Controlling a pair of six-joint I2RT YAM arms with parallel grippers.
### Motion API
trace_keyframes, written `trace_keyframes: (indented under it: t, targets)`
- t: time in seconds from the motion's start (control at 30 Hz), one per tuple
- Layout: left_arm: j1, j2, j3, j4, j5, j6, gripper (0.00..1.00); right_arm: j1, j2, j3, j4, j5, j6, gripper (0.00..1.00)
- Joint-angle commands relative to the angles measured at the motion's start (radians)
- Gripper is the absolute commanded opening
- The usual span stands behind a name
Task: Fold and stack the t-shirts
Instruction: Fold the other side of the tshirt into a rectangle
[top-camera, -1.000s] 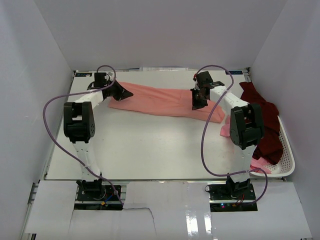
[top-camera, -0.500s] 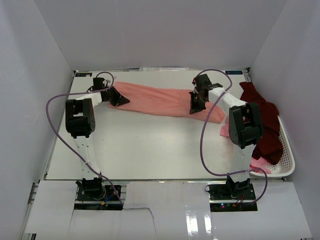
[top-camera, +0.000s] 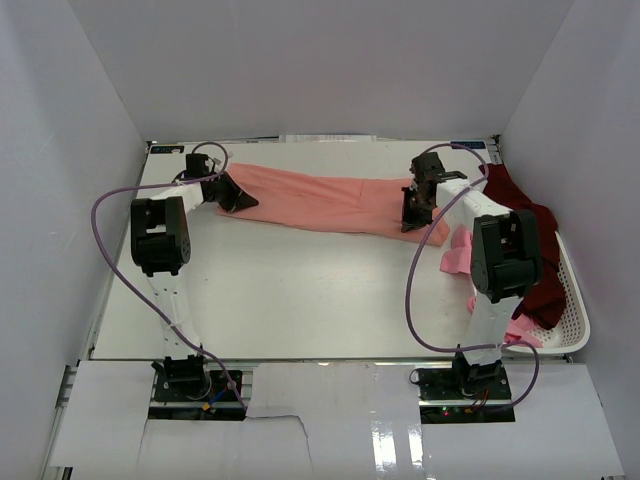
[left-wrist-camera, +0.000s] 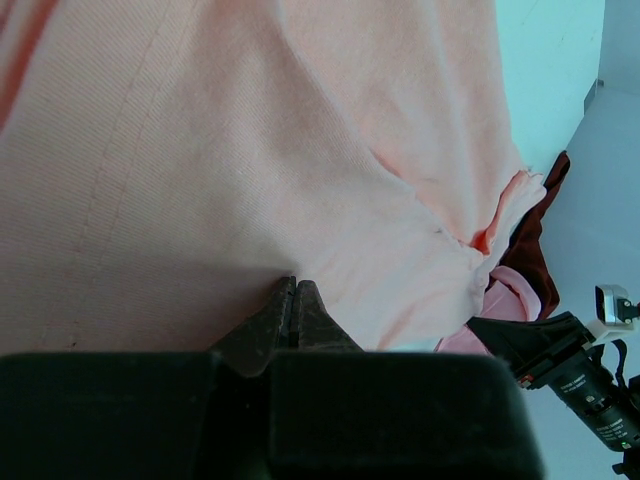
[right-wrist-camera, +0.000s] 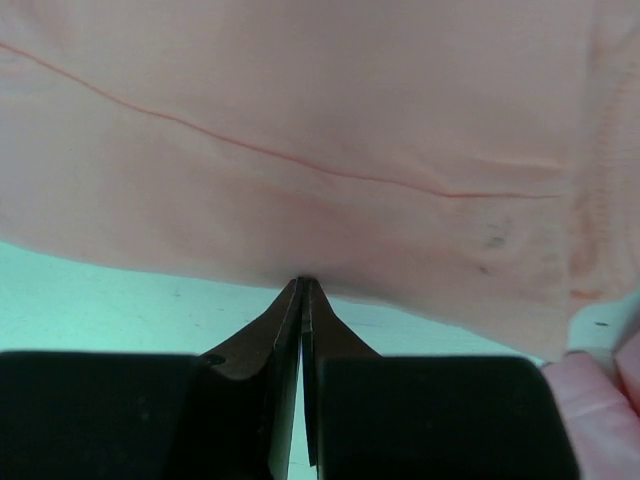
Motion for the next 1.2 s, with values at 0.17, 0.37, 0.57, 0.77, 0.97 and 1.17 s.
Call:
trace_keyframes:
  t: [0.17,0.37,0.57,0.77,0.97,1.17]
  targets:
    - [-0.002,-0.013,0.042,-0.017,-0.011,0.020,0.04,-0.068,-0.090,-0.034,-0.008,0.064,-0.027,0.08]
    - [-0.002,-0.011,0.045,-0.022,-0.014,0.024,0.04,-0.090,-0.067,-0.067,-0.003,0.066,-0.033,0.08]
    - [-0.002,-0.001,0.056,-0.031,-0.021,0.030,0.04,-0.101,-0.023,-0.106,-0.001,0.077,-0.019,0.08]
    - [0.000,0.018,0.074,-0.097,-0.095,0.063,0.04,-0.113,-0.001,-0.071,0.002,0.081,-0.007,0.08]
    - [-0.002,0.018,0.066,-0.102,-0.104,0.072,0.04,-0.116,-0.026,-0.060,0.000,0.003,-0.004,0.08]
    - [0.000,0.018,0.068,-0.103,-0.095,0.066,0.04,-0.116,-0.073,-0.061,-0.008,-0.041,-0.004,0.08]
